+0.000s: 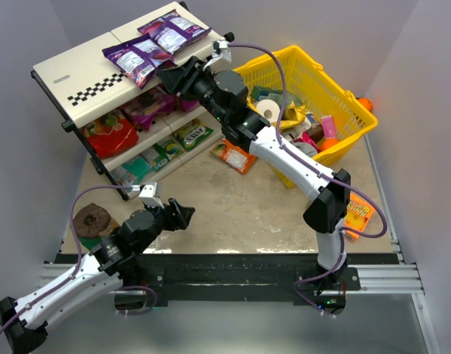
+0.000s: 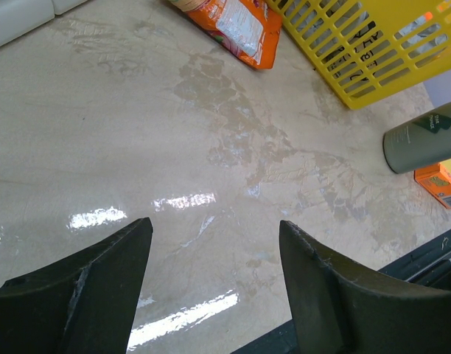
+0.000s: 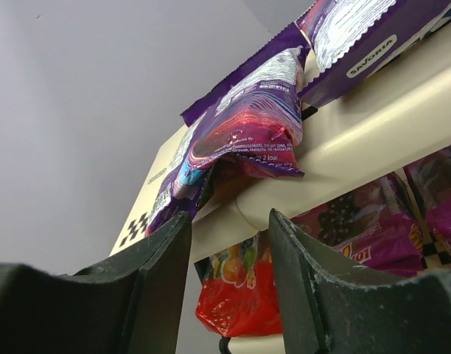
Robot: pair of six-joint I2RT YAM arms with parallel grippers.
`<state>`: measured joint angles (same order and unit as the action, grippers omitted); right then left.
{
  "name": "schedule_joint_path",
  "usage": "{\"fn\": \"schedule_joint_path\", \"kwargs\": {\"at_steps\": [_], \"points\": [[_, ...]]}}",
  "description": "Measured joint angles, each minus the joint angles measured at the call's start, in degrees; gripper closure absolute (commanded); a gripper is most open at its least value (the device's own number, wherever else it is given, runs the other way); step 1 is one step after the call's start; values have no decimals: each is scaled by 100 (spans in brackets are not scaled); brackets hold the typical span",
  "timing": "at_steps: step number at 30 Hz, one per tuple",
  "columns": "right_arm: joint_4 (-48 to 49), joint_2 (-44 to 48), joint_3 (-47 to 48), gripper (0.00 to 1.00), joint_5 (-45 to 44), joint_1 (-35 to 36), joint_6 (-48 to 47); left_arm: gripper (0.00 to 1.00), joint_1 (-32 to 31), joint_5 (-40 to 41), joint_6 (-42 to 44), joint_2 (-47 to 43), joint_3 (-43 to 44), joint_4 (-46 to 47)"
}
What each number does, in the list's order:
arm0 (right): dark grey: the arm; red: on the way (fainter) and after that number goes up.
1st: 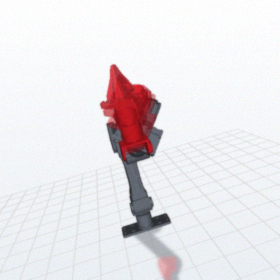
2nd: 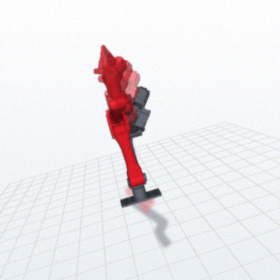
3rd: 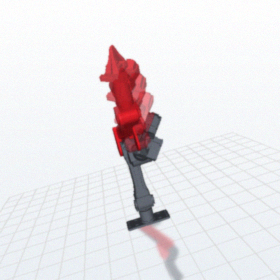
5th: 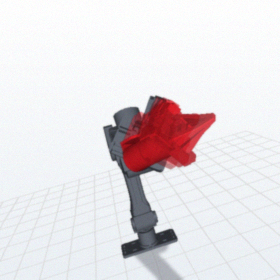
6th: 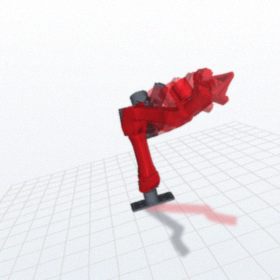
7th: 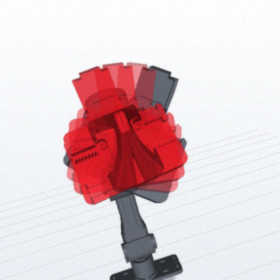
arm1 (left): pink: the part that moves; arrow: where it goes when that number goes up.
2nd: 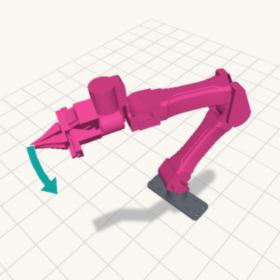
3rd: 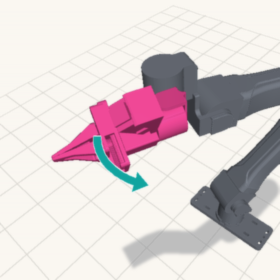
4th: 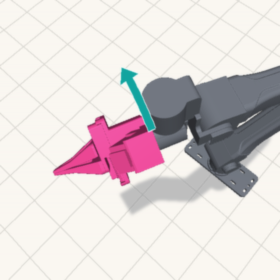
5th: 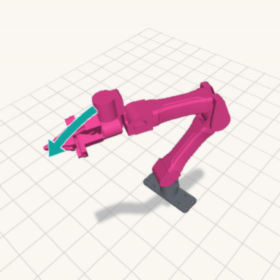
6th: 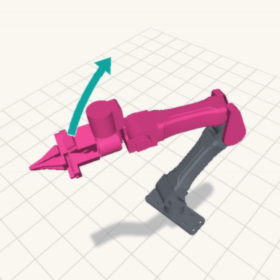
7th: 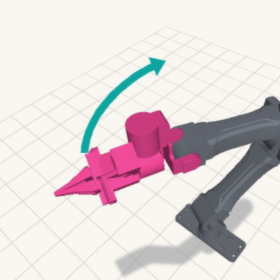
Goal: Place and organize the candy bags onto the shelf
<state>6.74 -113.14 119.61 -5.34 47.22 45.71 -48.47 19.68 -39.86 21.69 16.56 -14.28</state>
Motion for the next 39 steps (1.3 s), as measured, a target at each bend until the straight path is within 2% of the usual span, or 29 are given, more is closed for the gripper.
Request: {"fn": "schedule_joint_path", "kwargs": {"at_steps": [4, 12, 15, 19, 22, 30, 33, 34, 37, 39], "points": [[151, -2, -28, 62, 39, 2, 55, 25, 0, 0, 0, 0, 0, 0], [396, -264, 369, 65, 144, 2, 98, 25, 0, 0, 0, 0, 0, 0], [428, -457, 610, 72, 190, 2, 122, 25, 0, 2, 0, 0, 0, 2], [437, -745, 975, 88, 197, 2, 170, 25, 0, 2, 0, 9, -2, 2], [428, -973, 1281, 93, 195, 2, 188, 25, 0, 2, 0, 13, 0, 2], [448, -1246, 1545, 93, 181, 2, 212, 25, 0, 2, -2, 42, -2, 2], [442, -1349, 1698, 78, 184, 2, 216, 25, 0, 4, 0, 59, 0, 0], [446, -1353, 1700, 61, 186, 2, 232, 25, 0, 2, -2, 61, 0, 0], [597, -1268, 1497, 41, 208, 9, 271, 24, 0, 4, -2, 63, 0, 0], [767, -1040, 1150, 36, 227, 15, 260, 24, 0, 4, -2, 63, 0, 0]]}}
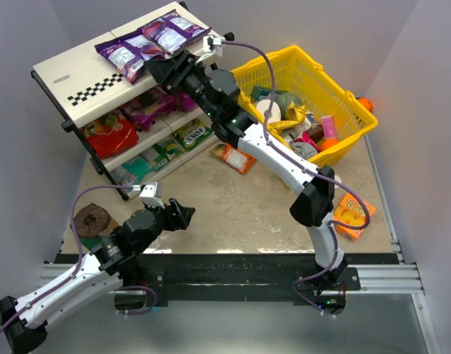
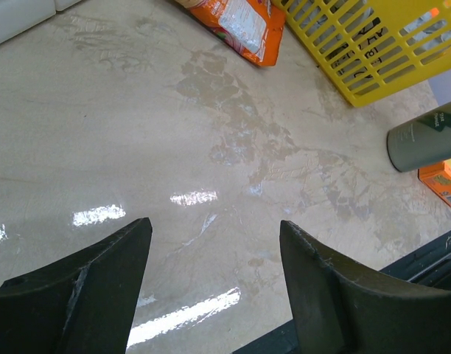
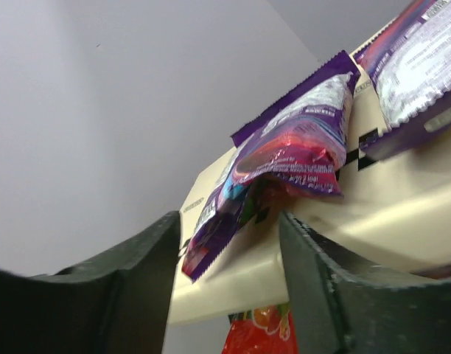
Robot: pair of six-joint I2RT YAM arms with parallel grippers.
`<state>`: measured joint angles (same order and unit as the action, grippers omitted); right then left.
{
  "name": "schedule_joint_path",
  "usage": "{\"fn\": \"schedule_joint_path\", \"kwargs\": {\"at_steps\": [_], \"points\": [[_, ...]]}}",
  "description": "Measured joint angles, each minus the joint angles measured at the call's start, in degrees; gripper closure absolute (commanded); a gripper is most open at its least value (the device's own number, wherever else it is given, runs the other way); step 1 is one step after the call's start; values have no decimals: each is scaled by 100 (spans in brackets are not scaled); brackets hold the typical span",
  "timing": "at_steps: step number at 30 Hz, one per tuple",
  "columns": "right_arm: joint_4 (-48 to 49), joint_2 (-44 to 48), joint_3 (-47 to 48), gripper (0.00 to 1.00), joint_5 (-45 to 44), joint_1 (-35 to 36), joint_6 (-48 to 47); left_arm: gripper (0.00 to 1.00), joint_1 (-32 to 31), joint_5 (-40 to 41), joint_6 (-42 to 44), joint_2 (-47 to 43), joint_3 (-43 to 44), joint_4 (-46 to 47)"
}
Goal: Place and organize the candy bags onto the shelf
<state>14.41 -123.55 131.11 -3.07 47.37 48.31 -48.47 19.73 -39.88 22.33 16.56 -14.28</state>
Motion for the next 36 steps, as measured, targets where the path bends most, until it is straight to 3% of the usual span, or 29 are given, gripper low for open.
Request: {"fn": "schedule_joint_path", "kwargs": {"at_steps": [11, 21, 29, 36], "points": [[107, 2299, -2594, 29, -109, 105, -210, 23, 0, 4, 0, -9, 0, -7], [-669, 4527, -5512, 23, -1515, 109, -831, 19, 0, 31, -2, -133, 0, -24], [-1237, 4389, -7390, 25, -2487, 103, -446, 10, 0, 33, -9, -179, 0, -44], [-1178, 3254, -7755, 32, -2968, 103, 17, 1, 0, 26, -13, -199, 2, -61]]}}
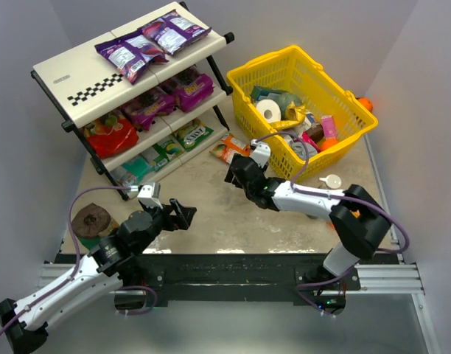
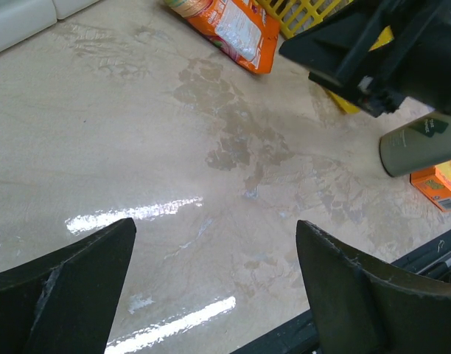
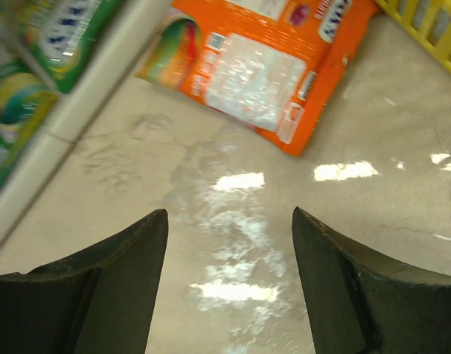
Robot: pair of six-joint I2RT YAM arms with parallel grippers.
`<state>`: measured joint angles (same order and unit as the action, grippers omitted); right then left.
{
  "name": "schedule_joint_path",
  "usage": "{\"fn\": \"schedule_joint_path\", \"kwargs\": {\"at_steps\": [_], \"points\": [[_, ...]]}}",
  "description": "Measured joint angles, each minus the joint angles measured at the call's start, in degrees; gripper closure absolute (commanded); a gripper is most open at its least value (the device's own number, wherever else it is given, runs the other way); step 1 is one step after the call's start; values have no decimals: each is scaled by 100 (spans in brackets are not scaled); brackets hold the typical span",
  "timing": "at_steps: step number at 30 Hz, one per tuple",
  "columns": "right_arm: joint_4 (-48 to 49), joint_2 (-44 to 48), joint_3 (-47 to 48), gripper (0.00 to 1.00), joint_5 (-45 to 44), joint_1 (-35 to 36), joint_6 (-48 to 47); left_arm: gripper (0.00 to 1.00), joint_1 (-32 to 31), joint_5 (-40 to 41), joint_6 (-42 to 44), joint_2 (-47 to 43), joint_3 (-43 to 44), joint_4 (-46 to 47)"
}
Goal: Place and organize the candy bags onto the shelf
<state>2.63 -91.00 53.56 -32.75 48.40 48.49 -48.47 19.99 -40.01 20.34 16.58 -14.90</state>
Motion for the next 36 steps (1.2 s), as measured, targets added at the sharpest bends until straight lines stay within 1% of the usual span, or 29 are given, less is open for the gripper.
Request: {"fn": "schedule_joint_path", "kwargs": {"at_steps": [5, 11, 17, 25, 28, 29, 31, 32, 33, 36], "points": [[-72, -719, 175, 37, -323, 0, 136, 0, 0, 0, -9, -48, 2, -50], [-208, -1425, 763, 42, -684, -63, 251, 0, 0, -2, -9, -48, 4, -66], [-562, -2000, 1320, 43, -1023, -201, 343, 0, 0, 0, -9, -46, 4, -68], [-1071, -2328, 1521, 44, -1333, -234, 481, 0, 0, 2, -48, -72, 4, -70], [-1128, -2424, 1606, 55, -1469, -234, 485, 0, 0, 2, -50, -72, 4, -70], [-1123, -2450, 1633, 66, -1473, -234, 492, 0, 0, 2, -52, -72, 4, -70], [-1104, -2511, 1692, 81, -1532, -229, 472, 0, 0, 2, -55, -72, 4, -70], [-1082, -2533, 1711, 96, -1550, -229, 457, 0, 0, 2, -74, -74, 4, -72], [-1073, -2553, 1725, 100, -1558, -229, 435, 0, 0, 4, -90, -76, 4, -72], [-1027, -2573, 1746, 100, -1574, -223, 402, 1, 0, 7, -96, -101, 4, -85]]}}
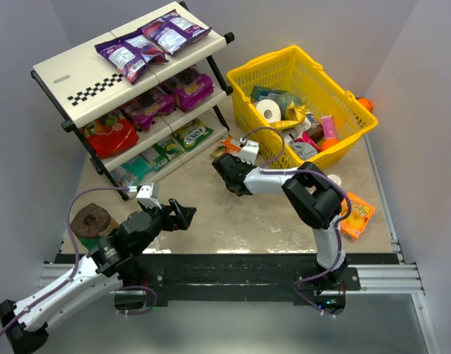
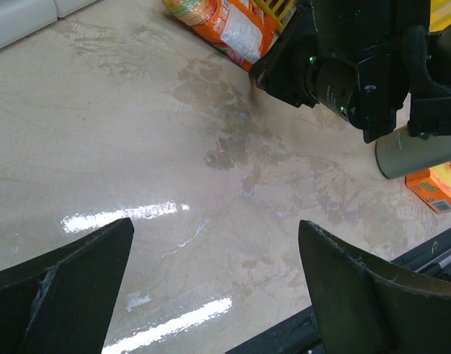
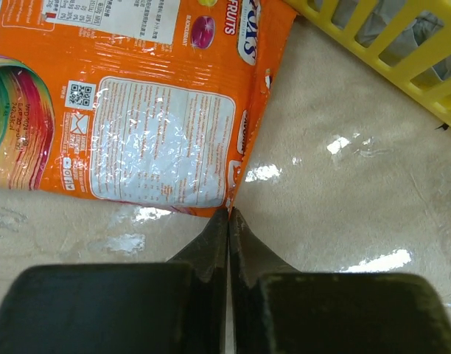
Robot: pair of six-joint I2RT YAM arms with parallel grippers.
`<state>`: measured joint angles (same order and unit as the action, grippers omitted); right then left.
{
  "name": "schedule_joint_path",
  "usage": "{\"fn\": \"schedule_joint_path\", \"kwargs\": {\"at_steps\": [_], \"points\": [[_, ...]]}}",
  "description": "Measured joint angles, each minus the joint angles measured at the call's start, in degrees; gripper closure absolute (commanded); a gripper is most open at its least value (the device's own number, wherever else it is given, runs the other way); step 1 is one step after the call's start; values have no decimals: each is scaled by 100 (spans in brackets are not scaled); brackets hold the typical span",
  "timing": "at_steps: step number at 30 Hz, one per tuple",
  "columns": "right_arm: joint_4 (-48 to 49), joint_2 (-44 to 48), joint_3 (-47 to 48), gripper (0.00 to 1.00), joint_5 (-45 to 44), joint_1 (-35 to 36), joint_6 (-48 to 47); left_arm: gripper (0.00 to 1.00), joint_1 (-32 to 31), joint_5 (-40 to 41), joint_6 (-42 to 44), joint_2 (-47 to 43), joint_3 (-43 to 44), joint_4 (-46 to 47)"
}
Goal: Place and organize the candy bags onto the shelf
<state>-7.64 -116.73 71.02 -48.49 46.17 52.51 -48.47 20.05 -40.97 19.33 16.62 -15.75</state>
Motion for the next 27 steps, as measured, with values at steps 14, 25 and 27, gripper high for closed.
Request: {"fn": "schedule_joint_path", "kwargs": {"at_steps": [14, 25, 27], "points": [[651, 1587, -1530, 100, 1158, 466, -612, 0, 0, 140, -44, 286, 101, -13], [636, 2247, -2286, 36, 2243, 2483, 90, 1, 0, 181, -219, 1202, 109, 398], [573, 2516, -2352, 33, 2258, 2551, 223, 1, 0, 175, -258, 1346, 107, 511]]}}
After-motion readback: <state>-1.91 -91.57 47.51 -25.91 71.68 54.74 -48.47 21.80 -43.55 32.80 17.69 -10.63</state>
